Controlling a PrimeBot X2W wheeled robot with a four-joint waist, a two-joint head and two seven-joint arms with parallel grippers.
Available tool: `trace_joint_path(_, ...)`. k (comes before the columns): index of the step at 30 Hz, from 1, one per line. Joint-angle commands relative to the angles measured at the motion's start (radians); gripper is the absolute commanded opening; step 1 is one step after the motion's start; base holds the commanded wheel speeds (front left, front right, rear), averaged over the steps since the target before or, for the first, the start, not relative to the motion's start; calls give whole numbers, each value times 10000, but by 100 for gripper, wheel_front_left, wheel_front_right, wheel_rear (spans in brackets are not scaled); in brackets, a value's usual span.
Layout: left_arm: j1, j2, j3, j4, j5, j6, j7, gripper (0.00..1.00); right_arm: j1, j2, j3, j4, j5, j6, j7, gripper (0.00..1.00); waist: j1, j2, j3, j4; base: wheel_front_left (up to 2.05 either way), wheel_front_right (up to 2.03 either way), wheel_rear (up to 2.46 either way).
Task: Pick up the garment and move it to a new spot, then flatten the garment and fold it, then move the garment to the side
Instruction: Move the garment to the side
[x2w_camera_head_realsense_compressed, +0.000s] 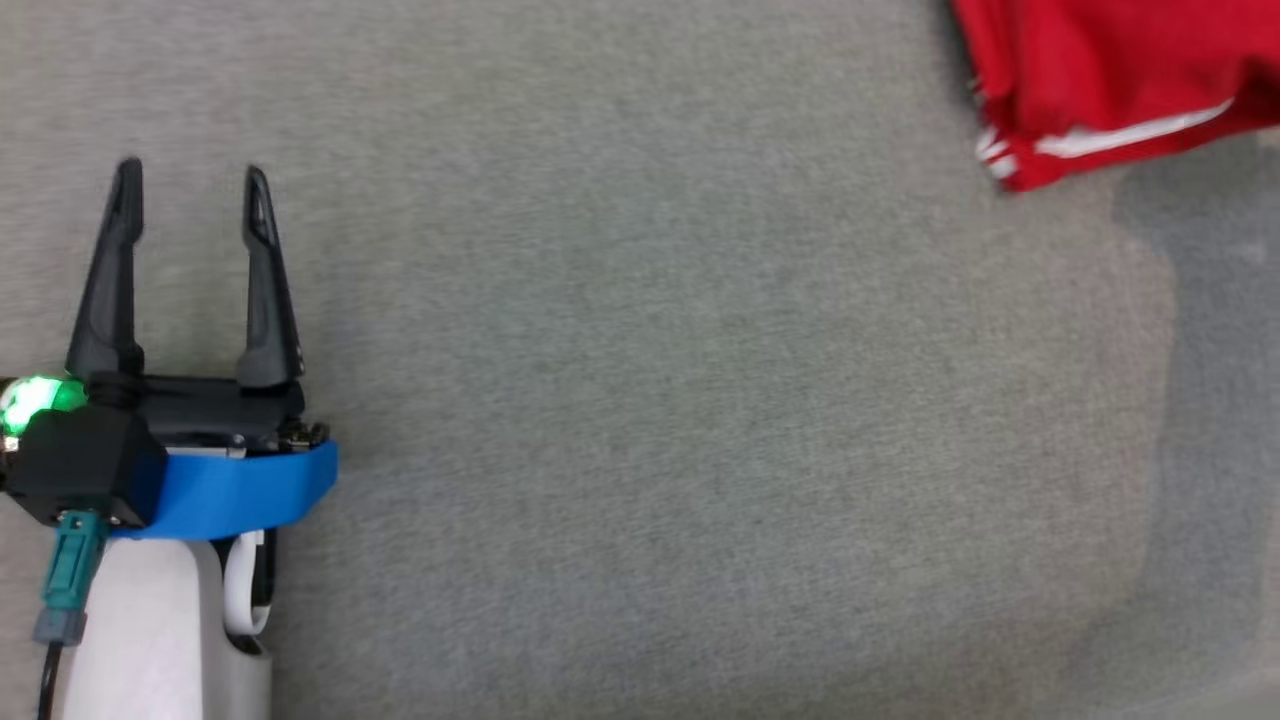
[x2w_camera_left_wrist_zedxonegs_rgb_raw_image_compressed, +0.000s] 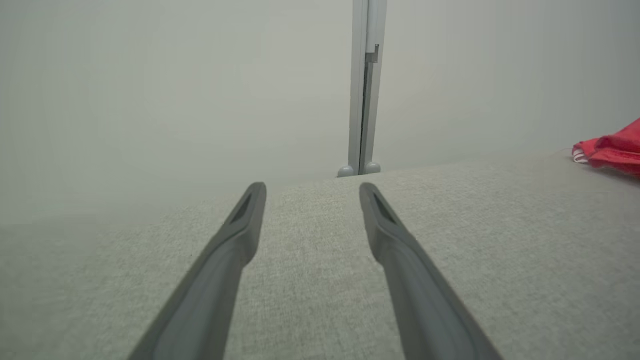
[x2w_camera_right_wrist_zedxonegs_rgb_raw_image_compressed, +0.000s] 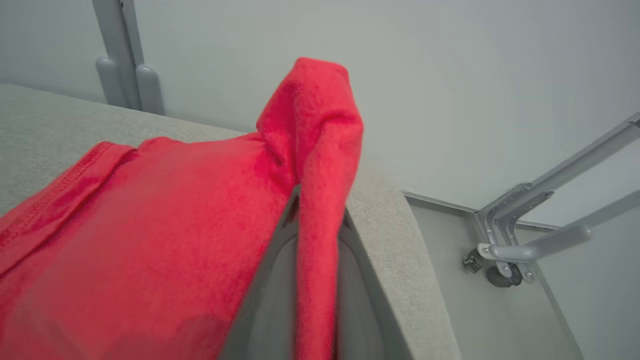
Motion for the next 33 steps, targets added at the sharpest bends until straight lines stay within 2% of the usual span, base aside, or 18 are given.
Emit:
trace_joint_path(1, -264, 160, -6, -186, 77, -2, -24, 100, -346, -314, -95, 17, 126, -2, 70, 0, -2, -2, 153, -193, 0, 0, 0)
trace_joint_path(5, -398, 241, -48, -407, 132, 44, -24, 100, -669, -629, -268, 169, 313, -1, 267, 0, -2, -2, 364, -401, 0, 0, 0)
trace_joint_path(11, -431, 341, -80, -457, 121, 59, -24, 100, -1071, -450, -34, 466, 312, -2, 531, 0, -2, -2, 511, -481, 0, 0, 0)
trace_joint_path(12, -440, 347, -96, -443, 107, 64, -22, 100, -1178, -441, -3, 595, 190, -2, 521, 8, -2, -2, 540, -466, 0, 0, 0)
trace_joint_path(13, -446, 337, -104, -430, 88, 86, -24, 100, -1310, -477, 18, 723, -34, -2, 419, 35, -2, -2, 569, -440, 0, 0, 0)
trace_joint_path(14, -447, 319, -103, -435, 64, 117, -22, 100, -1427, -455, 33, 878, -206, -2, 333, 100, -2, -2, 586, -412, 0, 0, 0)
trace_joint_path(19, -398, 240, -112, -383, -32, 183, -24, 100, -1811, -293, -309, 1757, -943, -2, -393, 100, -2, -2, 477, -193, 0, 0, 0)
trace_joint_path(24, -72, 135, -38, -180, -203, 306, -24, 100, -1669, 83, -452, 2315, -1209, -2, -1118, 100, -2, -2, -148, -2, 0, 0, 0)
trace_joint_path(28, 351, 61, 87, 55, -357, 357, -24, 100, -1235, 492, -356, 2283, -1171, -1, -1686, 100, -2, -2, -910, 145, 0, 0, 0)
trace_joint_path(33, 1025, -86, 227, 334, -528, 435, -24, 100, -477, 1201, -124, 1654, -689, -1, -2001, 100, -2, -2, -1909, 376, 0, 0, 0)
